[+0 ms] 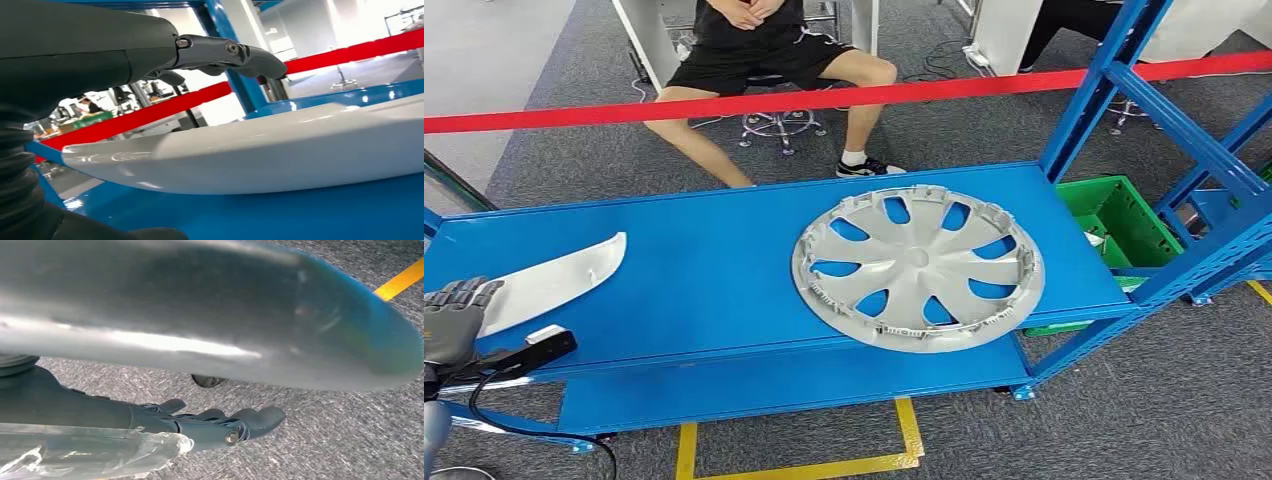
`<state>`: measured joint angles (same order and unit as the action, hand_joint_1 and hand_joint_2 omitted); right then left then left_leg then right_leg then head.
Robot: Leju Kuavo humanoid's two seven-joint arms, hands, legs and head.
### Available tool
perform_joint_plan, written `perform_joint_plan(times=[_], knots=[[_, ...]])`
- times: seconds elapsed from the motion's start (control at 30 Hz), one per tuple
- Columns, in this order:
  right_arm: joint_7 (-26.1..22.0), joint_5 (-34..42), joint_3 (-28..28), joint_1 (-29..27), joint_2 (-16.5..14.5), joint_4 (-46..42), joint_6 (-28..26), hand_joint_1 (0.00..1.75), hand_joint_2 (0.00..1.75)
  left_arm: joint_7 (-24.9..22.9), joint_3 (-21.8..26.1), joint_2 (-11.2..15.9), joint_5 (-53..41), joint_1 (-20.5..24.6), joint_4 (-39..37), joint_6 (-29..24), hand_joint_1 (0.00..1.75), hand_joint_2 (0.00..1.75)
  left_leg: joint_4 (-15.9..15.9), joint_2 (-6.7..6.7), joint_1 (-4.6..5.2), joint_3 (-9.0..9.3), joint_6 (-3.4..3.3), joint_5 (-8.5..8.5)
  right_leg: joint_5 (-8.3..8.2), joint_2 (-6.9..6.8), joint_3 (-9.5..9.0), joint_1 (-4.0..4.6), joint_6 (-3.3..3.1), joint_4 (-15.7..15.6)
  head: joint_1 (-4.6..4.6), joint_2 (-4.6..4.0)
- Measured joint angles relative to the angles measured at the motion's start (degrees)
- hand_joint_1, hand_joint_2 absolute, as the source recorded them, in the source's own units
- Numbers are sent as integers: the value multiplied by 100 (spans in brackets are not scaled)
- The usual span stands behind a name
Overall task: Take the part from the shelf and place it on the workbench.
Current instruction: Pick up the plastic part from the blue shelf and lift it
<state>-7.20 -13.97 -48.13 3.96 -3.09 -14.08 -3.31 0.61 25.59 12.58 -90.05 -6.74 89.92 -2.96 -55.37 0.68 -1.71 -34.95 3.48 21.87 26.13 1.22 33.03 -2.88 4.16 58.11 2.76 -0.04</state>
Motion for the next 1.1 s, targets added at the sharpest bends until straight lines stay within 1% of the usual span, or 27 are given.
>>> perform_joint_plan(times=[0.17,0.37,0.4,0.5,0.53,0.73,0.93,1.1], knots=[[-3,-61,-64,4,-7,-4,-4,0,0,211,18,-65,0,-40,-15,-38,0,175,0,0,0,0,0,0,0,-1,-1,0,0,0,-1,0],[-3,-141,-136,6,-8,-10,-32,0,0,144,73,-153,2,-36,-15,205,0,175,0,1,1,2,0,0,0,-1,-4,0,0,0,-1,-1],[-3,-145,-146,6,-8,-11,-34,0,0,136,95,-166,3,-33,-15,231,5,175,0,1,1,2,0,0,0,-1,-4,0,0,0,-1,-1],[-3,-147,-172,5,-8,-16,-36,0,0,132,148,-194,4,-31,-15,261,136,175,0,1,1,3,0,0,0,-1,-4,0,0,0,-1,0],[-3,-149,-184,5,-8,-18,-37,0,0,130,158,-204,4,-31,-15,270,175,175,0,1,1,3,0,0,0,-1,-4,0,0,0,-1,0],[-2,-174,-241,5,-8,-35,-51,0,0,15,171,-271,2,-33,-26,357,175,175,0,1,1,2,-1,-1,0,-1,-4,0,0,0,-1,0],[-15,-237,-296,8,-8,-54,-55,0,0,151,284,-350,2,27,-58,356,175,175,0,1,1,2,-1,0,0,-2,-3,0,0,-1,-1,0],[-43,-253,-369,11,-8,-64,-66,0,0,166,339,-393,2,93,-59,347,175,175,0,1,1,2,-1,0,0,-2,-4,0,0,-1,-1,0]])
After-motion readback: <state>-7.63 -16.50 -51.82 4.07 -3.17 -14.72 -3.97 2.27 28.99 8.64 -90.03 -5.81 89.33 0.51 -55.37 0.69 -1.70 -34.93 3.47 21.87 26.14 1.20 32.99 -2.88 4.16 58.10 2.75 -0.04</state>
